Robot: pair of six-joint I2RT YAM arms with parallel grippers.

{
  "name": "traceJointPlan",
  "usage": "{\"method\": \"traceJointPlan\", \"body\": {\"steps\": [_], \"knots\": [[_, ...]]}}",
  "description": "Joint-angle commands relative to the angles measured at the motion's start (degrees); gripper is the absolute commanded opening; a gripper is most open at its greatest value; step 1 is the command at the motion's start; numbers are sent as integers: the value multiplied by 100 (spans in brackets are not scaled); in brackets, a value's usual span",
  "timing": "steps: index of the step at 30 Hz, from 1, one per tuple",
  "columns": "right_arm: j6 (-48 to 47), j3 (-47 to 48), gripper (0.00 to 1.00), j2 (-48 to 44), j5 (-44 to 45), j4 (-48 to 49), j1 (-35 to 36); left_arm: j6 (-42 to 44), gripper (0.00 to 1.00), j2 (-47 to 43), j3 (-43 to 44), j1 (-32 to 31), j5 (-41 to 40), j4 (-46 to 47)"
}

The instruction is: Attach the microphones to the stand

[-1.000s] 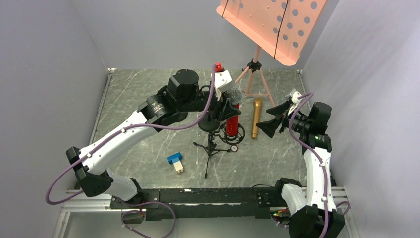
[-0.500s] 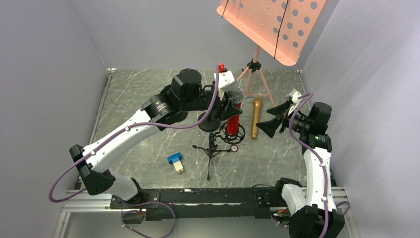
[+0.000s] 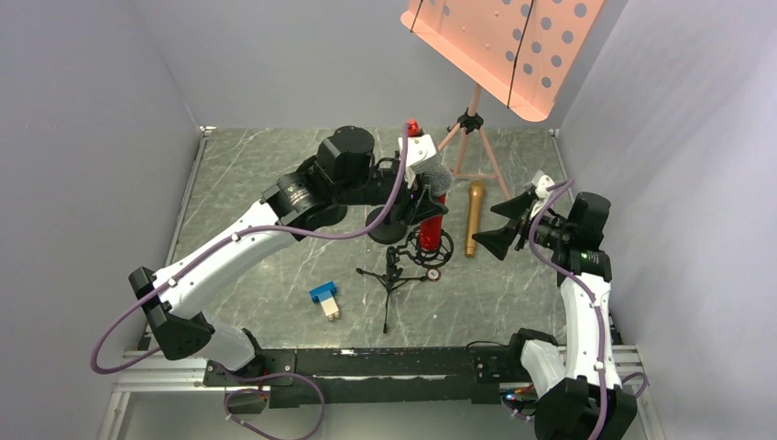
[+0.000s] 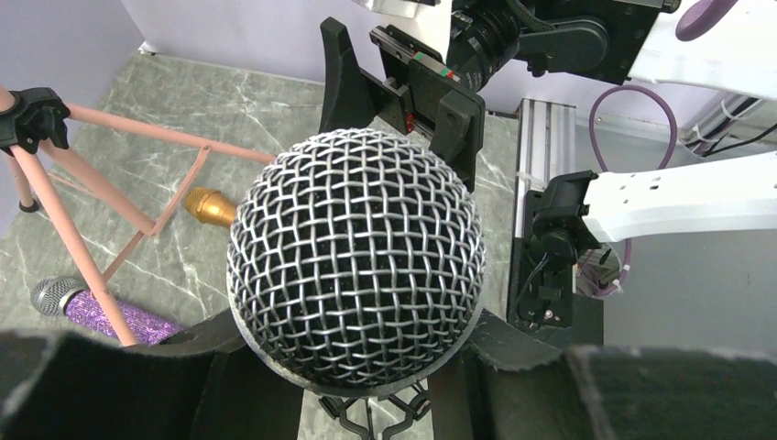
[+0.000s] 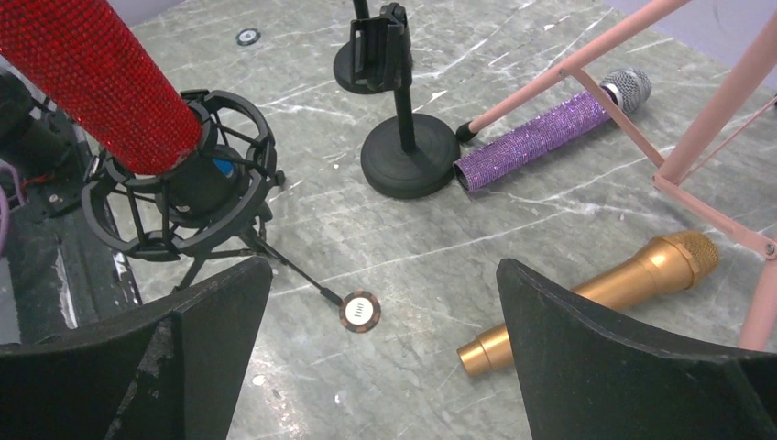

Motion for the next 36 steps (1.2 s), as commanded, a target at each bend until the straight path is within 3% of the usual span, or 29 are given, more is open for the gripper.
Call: {"method": "traceJointPlan", "body": {"steps": [1,6,16,22,30,36], "knots": [[-1054,-31,99,-75,-359,-332,-15,306,0,324,341,23,118,-1171],[-1578,4,99,-1,-434,-711,38,439,0,427,454,28,140,-1326],[-3668,221,99,698,-300,-2157,1106,503,0,456,274,52,274,-1187],[-2855,-61,97,898,-400,-1118,1664,373,0,239,-101,92,371,-850],[-2813,127,84,1390,-894,-852,2107,297,0,253,-139,115,500,-764],[-1834,-145,78,1038,-907,548,2340,225,0,270,-173,130,663,-706]]}}
